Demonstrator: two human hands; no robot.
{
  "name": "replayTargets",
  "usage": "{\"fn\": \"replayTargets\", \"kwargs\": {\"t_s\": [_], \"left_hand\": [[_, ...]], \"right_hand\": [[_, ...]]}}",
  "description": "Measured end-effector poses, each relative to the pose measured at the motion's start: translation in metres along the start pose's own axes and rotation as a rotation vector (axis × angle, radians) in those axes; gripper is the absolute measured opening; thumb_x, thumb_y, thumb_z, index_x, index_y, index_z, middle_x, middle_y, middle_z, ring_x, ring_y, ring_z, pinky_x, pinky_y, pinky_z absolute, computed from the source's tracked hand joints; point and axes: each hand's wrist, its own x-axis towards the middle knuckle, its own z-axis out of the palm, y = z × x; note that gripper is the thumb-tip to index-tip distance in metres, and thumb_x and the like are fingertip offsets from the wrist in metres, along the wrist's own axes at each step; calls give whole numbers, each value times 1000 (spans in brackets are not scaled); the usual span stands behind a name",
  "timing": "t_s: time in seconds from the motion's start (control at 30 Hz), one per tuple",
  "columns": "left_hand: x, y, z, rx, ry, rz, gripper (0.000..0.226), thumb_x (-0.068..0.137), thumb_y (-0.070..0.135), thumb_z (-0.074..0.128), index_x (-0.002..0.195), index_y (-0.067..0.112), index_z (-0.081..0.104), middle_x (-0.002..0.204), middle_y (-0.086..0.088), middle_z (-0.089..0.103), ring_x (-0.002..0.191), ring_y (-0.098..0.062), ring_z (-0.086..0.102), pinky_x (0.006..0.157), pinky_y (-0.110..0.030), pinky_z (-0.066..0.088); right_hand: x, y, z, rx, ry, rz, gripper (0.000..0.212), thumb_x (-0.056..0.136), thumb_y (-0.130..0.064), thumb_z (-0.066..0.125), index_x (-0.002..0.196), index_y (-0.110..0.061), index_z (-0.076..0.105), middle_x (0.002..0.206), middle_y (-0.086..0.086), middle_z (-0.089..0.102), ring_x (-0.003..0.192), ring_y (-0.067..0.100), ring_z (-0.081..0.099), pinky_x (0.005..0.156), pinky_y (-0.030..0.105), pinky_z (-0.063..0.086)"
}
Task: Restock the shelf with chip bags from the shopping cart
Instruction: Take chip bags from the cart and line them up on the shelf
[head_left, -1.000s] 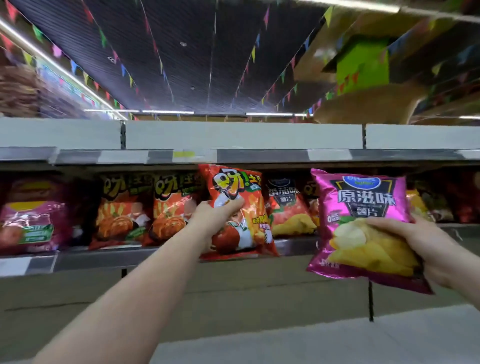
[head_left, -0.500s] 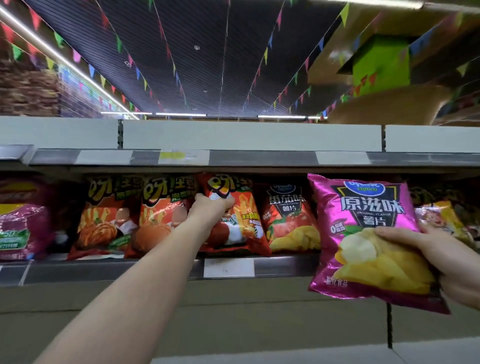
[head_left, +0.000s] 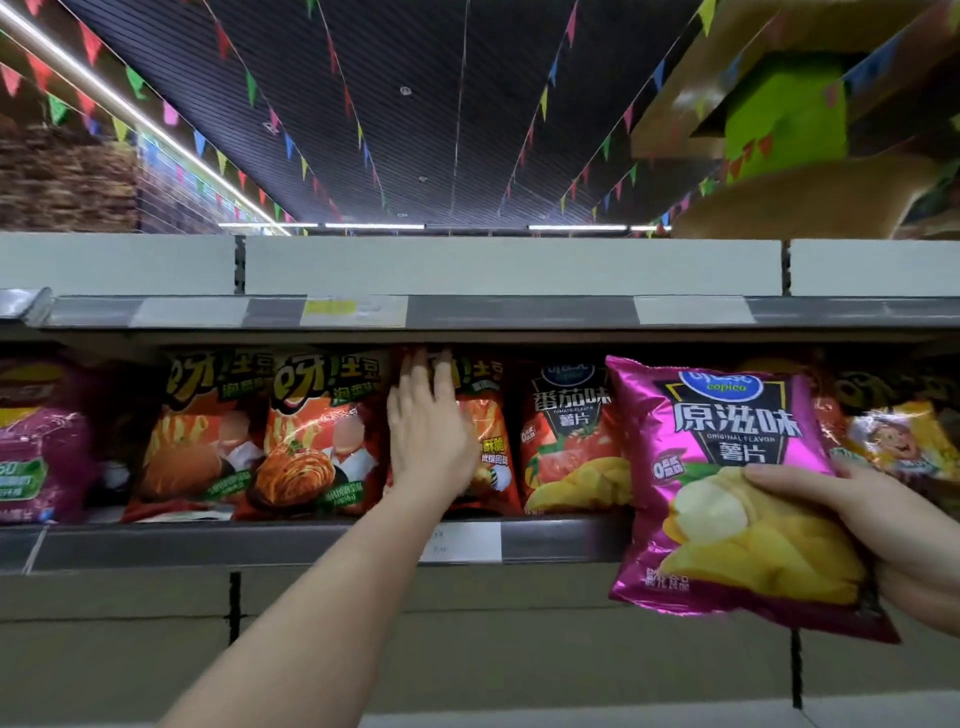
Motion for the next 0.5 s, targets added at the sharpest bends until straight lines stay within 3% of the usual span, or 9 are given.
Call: {"fn": "replayTargets", "kwargs": {"t_s": [0.1,0.17,0.23,0.33,0.4,0.5], "left_hand": [[-6,1,10,166,-93,128,59,100,45,25,149,13,20,153,-17,22,143,-32,13,117,-43,0],[-5,-2,14,227,-170,135,62,99,50,21,149,13,17,153,-17,20,143,-34,12,116,-46,-1],[-2,-3,13,270,-227,130,63,99,51,18,148,13,17,152,-18,22,142,-35,13,116,-48,-1],[0,2,5,367,-244,142,64,99,53,17,149,13,18,153,-18,19,144,-34,9,115,-52,-4],[-4,9,1,324,-182,155,63,99,52,20,149,13,21,155,-17,17,145,-32,5,115,-50,-7],[-15,26,2,-1,-66,214,62,96,52,23,144,15,36,154,-15,25,145,-29,9,116,-41,1]], "right_hand": [[2,-1,1,6,3,10,62,48,-23,76,107,-8,65,84,14,74,64,29,71,66,37,55],[2,-1,1,14,-2,9,65,45,-25,80,106,-8,65,84,15,74,65,29,71,65,38,56],[3,1,2,3,-2,4,80,29,-31,89,103,-10,66,86,15,74,68,30,71,57,39,58],[4,0,4,27,3,-15,65,49,-23,79,109,-6,64,83,13,74,61,25,70,48,31,55],[4,0,6,27,18,-24,59,54,-21,73,110,-7,64,86,13,74,63,24,70,49,28,54],[4,0,6,25,41,-50,61,51,-23,74,109,-8,64,91,13,73,73,26,70,56,30,55]]}}
